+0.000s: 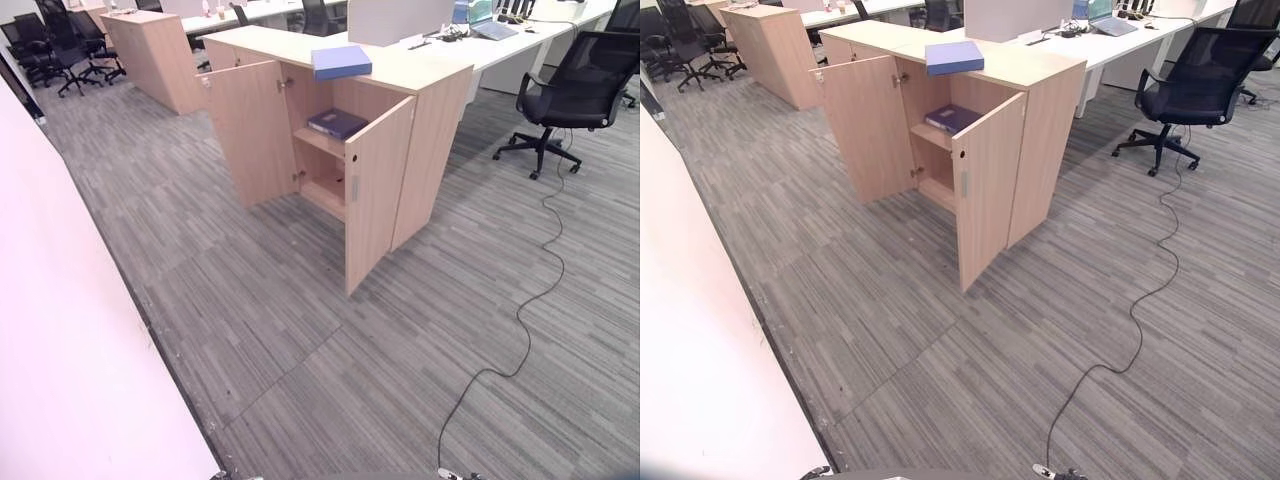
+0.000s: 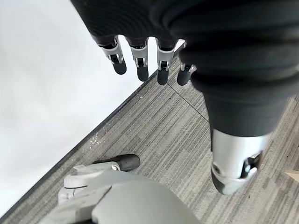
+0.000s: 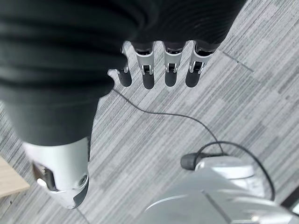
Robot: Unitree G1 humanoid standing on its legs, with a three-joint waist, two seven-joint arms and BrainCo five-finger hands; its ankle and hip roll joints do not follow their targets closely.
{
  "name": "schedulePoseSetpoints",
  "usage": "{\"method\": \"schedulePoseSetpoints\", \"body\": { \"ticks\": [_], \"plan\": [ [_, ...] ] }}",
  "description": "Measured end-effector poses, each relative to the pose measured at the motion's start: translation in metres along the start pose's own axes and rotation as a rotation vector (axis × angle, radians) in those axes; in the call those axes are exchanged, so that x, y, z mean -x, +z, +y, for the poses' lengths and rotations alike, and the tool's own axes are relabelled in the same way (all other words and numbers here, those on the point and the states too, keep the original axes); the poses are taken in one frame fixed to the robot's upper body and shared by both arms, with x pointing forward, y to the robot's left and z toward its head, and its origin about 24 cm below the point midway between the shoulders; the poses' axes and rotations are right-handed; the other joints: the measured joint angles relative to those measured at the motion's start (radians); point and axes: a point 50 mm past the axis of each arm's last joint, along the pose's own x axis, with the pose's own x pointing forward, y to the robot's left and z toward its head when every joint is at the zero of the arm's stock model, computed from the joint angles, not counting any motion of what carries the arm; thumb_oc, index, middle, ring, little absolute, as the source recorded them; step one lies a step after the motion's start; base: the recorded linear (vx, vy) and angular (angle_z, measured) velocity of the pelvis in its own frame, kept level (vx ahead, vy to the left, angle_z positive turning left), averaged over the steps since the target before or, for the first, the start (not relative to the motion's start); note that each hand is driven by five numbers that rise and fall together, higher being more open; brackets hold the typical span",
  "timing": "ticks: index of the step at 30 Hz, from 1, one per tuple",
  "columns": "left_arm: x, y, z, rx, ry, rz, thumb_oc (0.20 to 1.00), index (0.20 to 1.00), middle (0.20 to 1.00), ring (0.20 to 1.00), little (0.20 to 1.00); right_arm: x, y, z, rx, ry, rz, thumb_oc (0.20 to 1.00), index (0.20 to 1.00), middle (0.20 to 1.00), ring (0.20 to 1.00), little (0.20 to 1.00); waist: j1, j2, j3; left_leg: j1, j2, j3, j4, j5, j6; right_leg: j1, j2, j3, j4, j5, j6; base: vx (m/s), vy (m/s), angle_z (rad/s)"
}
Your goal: Put the empty folder in the office cabinet
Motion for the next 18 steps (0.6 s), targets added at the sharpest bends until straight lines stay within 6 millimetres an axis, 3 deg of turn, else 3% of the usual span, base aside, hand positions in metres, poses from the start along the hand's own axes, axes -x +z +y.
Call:
{"method": "schedulePoseSetpoints", "body": {
  "ticks": [9,18],
  "plan": [
    [0.0001,-0.0012,0.0003,-0.005,0.006,0.004,1.0,1.0,1.0,1.0,1.0,0.0001,-0.001,0.0002,0.001,0.006,0.003,1.0,1.0,1.0,1.0,1.0,0.0,-0.001,0.002,0.012,-0.001,0.002,-0.019,0.003,-0.004,0.027,-0.001,0.004,-0.052,0.025,0.003,0.0,0.0,0.0],
    [0.0,0.0021,-0.0019,-0.136,0.016,-0.017,1.0,1.0,1.0,1.0,1.0,-0.0001,0.0007,0.0,0.002,0.005,-0.002,1.0,1.0,1.0,1.0,1.0,0.0,-0.002,0.02,0.02,-0.001,0.001,-0.027,0.003,-0.005,0.055,-0.001,0.004,-0.101,0.047,0.003,0.0,0.0,0.0]
  ]
}}
